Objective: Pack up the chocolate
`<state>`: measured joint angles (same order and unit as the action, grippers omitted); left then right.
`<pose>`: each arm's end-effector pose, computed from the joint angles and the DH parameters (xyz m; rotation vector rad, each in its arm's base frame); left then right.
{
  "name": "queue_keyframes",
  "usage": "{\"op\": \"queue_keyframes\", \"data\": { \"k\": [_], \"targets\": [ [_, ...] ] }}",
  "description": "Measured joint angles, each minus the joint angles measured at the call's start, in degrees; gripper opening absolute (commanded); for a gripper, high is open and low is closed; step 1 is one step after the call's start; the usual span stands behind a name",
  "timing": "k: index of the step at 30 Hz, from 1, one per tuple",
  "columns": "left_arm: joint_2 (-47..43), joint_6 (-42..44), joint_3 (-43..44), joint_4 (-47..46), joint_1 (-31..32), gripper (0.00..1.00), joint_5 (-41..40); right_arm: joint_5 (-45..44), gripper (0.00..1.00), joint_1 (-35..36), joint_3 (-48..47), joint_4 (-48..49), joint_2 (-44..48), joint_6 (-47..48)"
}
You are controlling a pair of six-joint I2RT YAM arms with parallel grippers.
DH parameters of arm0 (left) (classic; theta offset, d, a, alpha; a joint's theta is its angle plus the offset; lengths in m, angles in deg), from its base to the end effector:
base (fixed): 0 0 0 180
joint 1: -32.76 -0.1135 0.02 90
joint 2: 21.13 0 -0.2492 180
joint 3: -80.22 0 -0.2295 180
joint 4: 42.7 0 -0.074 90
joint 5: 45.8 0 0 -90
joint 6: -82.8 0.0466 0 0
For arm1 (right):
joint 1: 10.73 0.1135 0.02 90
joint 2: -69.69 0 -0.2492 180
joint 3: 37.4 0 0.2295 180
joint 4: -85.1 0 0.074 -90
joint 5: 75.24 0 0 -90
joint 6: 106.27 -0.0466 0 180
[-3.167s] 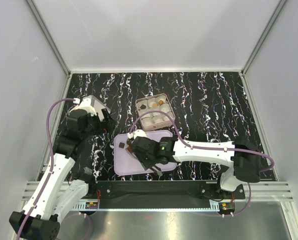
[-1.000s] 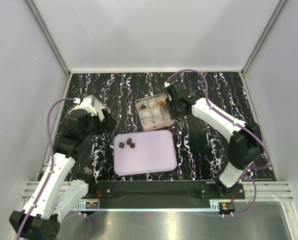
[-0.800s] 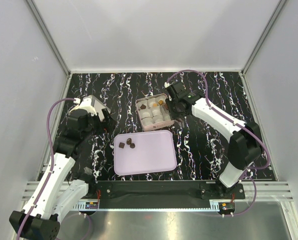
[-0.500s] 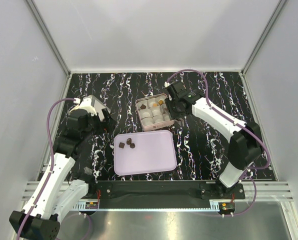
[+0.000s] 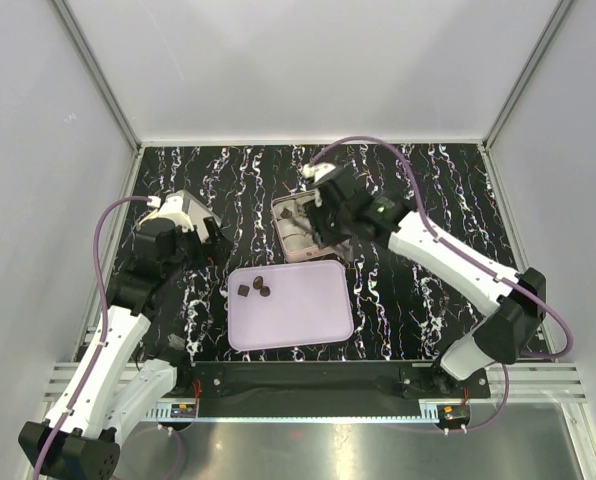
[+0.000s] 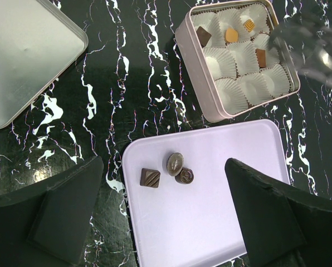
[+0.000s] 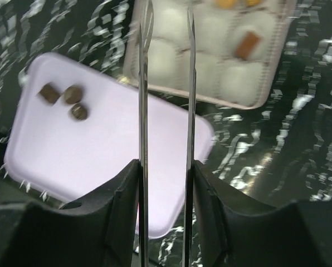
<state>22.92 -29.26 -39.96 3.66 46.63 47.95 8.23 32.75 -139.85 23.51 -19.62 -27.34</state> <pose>0.1599 -0.0426 0.2878 -0.1127 2.1320 -0.4421 0.2360 0.2165 0.3248 -0.6278 2.3487 0.2993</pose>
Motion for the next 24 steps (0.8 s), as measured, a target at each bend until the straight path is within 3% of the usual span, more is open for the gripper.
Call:
{"op": "queue_keyframes", "data": {
  "k": [4, 15, 24],
  "targets": [
    [0.0, 0.0, 0.0, 0.0, 0.0, 0.99, -0.02, 1.03, 0.5, 7.17, 3.76, 2.38, 0.96, -1.68],
    [0.02, 0.0, 0.0, 0.0, -0.02, 0.99, -0.04, 3.08, 0.55, 16.31, 21.73, 11.5, 4.72, -4.68],
    [0.02, 0.0, 0.0, 0.0, -0.02, 0.99, -0.04, 2.75, 0.55, 19.91, 23.8, 16.0, 4.76, -3.8]
  ]
}}
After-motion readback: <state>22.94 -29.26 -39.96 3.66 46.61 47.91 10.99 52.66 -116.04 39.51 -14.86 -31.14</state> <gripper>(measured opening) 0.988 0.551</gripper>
